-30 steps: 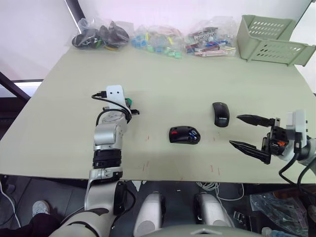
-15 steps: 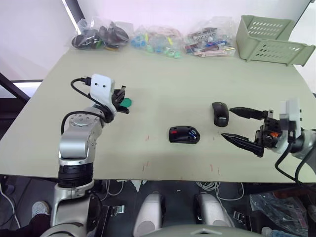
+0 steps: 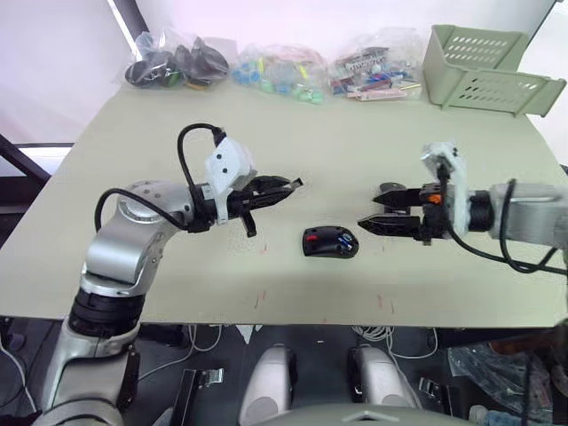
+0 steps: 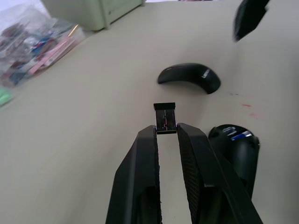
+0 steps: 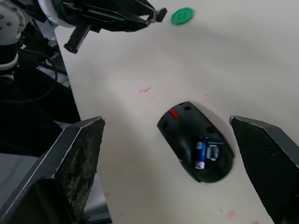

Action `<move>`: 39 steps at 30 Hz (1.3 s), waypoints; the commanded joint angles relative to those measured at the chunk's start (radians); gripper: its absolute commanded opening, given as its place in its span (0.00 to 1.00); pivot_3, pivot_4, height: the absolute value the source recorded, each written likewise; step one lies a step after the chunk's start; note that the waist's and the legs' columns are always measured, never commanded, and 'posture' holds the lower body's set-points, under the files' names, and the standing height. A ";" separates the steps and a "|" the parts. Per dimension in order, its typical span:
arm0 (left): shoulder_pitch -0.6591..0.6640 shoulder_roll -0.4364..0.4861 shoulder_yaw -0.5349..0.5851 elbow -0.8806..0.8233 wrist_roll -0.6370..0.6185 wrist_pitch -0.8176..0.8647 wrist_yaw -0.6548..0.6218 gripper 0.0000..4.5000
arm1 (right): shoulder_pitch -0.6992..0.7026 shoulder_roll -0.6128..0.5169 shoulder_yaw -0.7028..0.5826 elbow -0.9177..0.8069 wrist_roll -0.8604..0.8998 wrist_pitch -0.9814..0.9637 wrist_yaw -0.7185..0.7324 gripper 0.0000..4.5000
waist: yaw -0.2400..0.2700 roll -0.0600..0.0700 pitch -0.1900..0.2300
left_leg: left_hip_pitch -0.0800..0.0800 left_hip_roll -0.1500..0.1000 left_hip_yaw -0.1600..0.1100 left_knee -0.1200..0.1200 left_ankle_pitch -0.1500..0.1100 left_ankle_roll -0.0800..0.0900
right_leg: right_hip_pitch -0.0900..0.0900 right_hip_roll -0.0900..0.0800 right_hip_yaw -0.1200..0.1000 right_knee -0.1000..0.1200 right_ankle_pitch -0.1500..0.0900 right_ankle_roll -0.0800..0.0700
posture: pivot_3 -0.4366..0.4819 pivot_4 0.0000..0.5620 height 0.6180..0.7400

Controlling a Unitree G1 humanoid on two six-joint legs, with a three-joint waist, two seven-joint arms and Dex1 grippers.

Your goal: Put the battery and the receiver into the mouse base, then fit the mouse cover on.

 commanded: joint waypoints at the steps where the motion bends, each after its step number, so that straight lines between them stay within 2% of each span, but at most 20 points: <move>1: -0.079 -0.002 -0.039 0.060 0.003 -0.077 -0.090 0.10 | -0.118 0.080 -0.030 0.137 0.096 0.115 -0.136 1.00 | -0.001 0.000 0.000 | -0.001 0.000 0.000 0.000 0.000 0.000 | 0.000 0.000 0.000 0.000 0.000 0.000 | 0.48 0.27 1.00; 4: -0.135 -0.027 -0.080 0.121 0.017 -0.120 -0.141 0.10 | -0.199 0.150 -0.051 0.265 0.161 0.180 -0.218 1.00 | 0.001 0.000 0.000 | -0.002 -0.001 0.001 0.000 0.000 0.000 | 0.000 0.001 -0.001 -0.001 0.002 0.004 | 0.48 0.27 1.00; 6: -0.148 -0.033 -0.092 0.140 0.017 -0.129 -0.164 0.09 | -0.225 0.175 -0.058 0.309 0.187 0.200 -0.261 0.85 | 0.001 0.000 0.000 | -0.003 0.000 0.001 -0.001 0.000 0.000 | -0.001 0.001 -0.002 -0.002 0.002 0.004 | 0.48 0.27 1.00; 7: -0.152 -0.035 -0.098 0.147 0.020 -0.138 -0.177 0.09 | -0.234 0.183 -0.059 0.327 0.199 0.208 -0.279 0.82 | -0.001 0.000 0.000 | -0.003 0.000 0.001 -0.001 0.000 0.000 | -0.001 0.001 -0.002 -0.002 0.002 0.004 | 0.48 0.27 1.00; 10: -0.173 -0.041 -0.119 0.177 0.033 -0.170 -0.216 0.09 | -0.268 0.218 -0.060 0.400 0.248 0.217 -0.355 0.58 | -0.003 0.000 0.000 | -0.007 0.000 0.000 -0.001 0.000 0.001 | -0.003 0.001 -0.003 -0.004 0.002 0.004 | 0.48 0.27 1.00; 11: -0.186 -0.047 -0.125 0.192 0.039 -0.181 -0.225 0.09 | -0.281 0.231 -0.060 0.438 0.273 0.214 -0.390 0.58 | -0.004 0.000 0.000 | -0.012 0.000 -0.001 -0.001 0.000 0.001 | -0.009 0.001 -0.004 -0.003 0.002 0.004 | 0.48 0.27 1.00; 15: -0.214 -0.059 -0.139 0.235 0.066 -0.232 -0.250 0.09 | -0.306 0.254 -0.062 0.538 0.350 0.196 -0.518 0.58 | -0.004 0.000 0.000 | -0.014 0.000 -0.001 0.000 0.000 0.001 | -0.011 0.001 -0.004 -0.001 0.002 0.004 | 0.48 0.27 1.00; 24: -0.221 -0.077 -0.135 0.260 0.084 -0.268 -0.274 0.09 | -0.283 0.227 0.043 0.589 0.691 0.051 -0.778 0.58 | -0.008 0.001 0.000 | -0.015 0.000 -0.002 0.000 0.000 0.001 | -0.011 0.001 -0.005 -0.002 0.002 0.004 | 0.48 0.27 1.00; 39: -0.208 -0.078 -0.126 0.256 0.100 -0.284 -0.263 0.09 | -0.288 0.224 0.078 0.636 0.703 0.052 -0.804 0.58 | -0.008 0.001 0.001 | -0.015 0.000 -0.002 0.000 0.000 0.001 | -0.011 0.001 -0.005 -0.002 0.002 0.004 | 0.48 0.27 1.00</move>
